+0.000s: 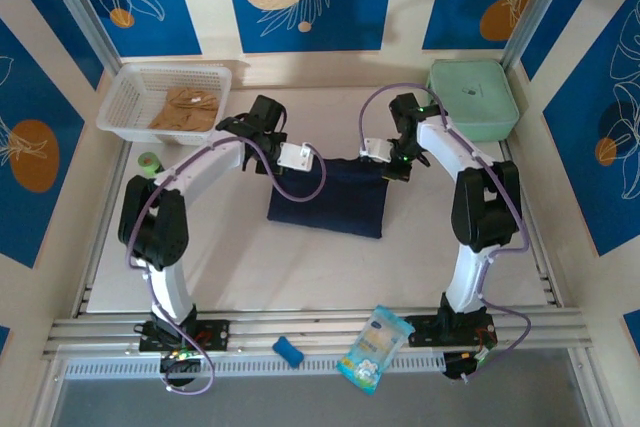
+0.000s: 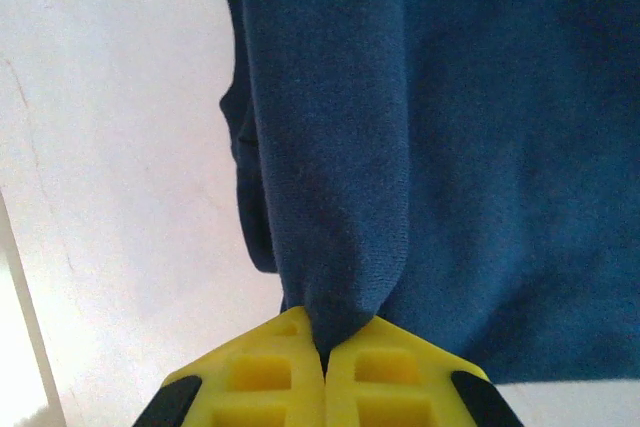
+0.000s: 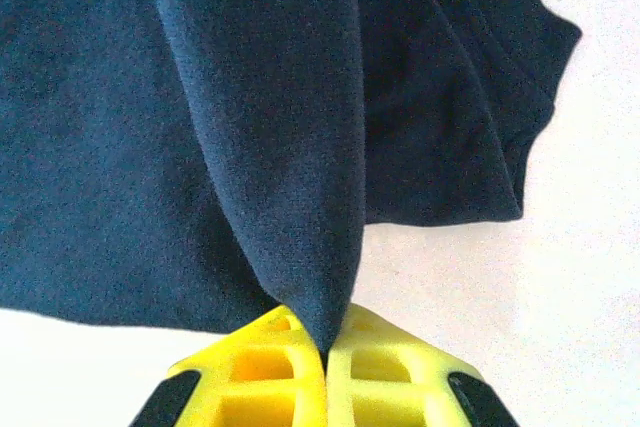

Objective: Fold and stack the t-shirts

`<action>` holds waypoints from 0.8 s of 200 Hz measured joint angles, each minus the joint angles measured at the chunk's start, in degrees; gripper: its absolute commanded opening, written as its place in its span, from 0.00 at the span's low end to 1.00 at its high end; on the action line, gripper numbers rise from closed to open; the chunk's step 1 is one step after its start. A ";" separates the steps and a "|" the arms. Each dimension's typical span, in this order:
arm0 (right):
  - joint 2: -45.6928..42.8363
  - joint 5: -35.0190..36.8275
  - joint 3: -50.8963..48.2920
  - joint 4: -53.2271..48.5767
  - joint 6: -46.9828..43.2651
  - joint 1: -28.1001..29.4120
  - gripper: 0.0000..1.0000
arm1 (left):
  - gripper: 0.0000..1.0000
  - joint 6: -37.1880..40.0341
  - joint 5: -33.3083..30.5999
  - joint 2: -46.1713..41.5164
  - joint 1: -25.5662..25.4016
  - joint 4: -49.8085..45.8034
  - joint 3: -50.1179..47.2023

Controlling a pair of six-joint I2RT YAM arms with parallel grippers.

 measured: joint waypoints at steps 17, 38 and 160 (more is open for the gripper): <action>1.05 0.74 0.00 2.89 1.38 -0.42 0.00 | 0.00 -0.66 0.17 1.09 0.42 3.54 -0.46; 2.03 1.40 0.00 6.88 2.78 -1.01 0.00 | 0.00 -1.66 0.17 2.93 0.90 6.95 -0.44; 4.22 -2.62 -1.07 22.34 8.00 -0.98 0.00 | 0.00 -5.97 -0.90 6.34 2.67 22.62 -10.80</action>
